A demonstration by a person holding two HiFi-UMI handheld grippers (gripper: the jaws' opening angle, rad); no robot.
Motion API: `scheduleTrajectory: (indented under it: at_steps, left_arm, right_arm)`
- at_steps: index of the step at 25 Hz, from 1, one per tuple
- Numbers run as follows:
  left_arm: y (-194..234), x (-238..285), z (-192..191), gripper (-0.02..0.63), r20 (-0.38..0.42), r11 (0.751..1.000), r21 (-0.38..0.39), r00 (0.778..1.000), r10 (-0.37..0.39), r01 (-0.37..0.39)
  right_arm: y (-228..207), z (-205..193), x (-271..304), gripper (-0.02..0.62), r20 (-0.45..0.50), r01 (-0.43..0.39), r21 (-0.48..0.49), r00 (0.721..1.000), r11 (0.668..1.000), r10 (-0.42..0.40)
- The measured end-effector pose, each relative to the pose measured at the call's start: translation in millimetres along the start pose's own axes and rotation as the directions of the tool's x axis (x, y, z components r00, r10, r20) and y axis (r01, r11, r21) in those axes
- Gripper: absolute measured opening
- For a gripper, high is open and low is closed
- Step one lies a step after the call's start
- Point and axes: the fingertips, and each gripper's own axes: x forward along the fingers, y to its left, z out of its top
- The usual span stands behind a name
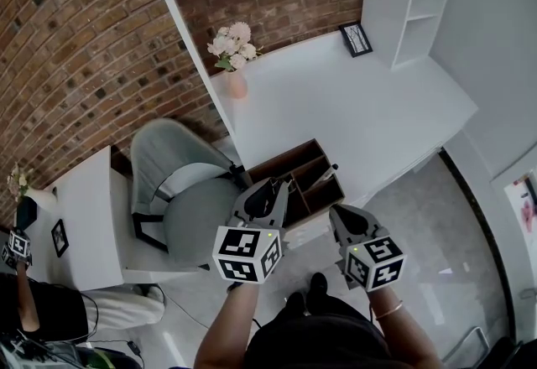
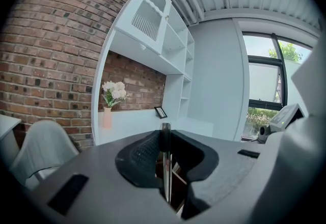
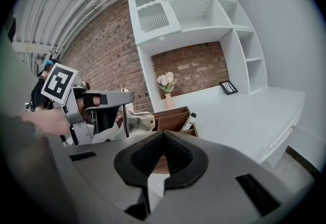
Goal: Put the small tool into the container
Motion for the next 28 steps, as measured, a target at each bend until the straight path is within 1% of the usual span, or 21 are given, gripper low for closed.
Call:
scheduleTrajectory:
  at_steps: [13,18,23,28]
  left_arm:
    - [6,0,-32,0.072,-0.065,1.0,-0.017,0.998,-0.002,0.001]
    - [7,2,-44,0.074,-0.086,0.999,-0.05,0.996,0.0,-0.004]
    - [7,4,-45,0.074,-0.079,0.997,-0.074,0.997,-0.007,0.001]
    - [7,9,-50,0.074,-0.104,0.998,-0.07,0.994,-0.014,0.007]
  right_arm:
    - [3,-5,-4,0.005,0.001,0.013,-0.001,1.0,1.0,-0.013]
    - [0,-6,-8,0.005,0.004,0.024,0.003,1.0,1.0,-0.024]
    - [1,-6,-11,0.005,0.002,0.028,0.002,1.0,1.0,-0.028]
    - [1,-9,-12,0.005,0.0,0.032,0.003,0.999,0.999,-0.032]
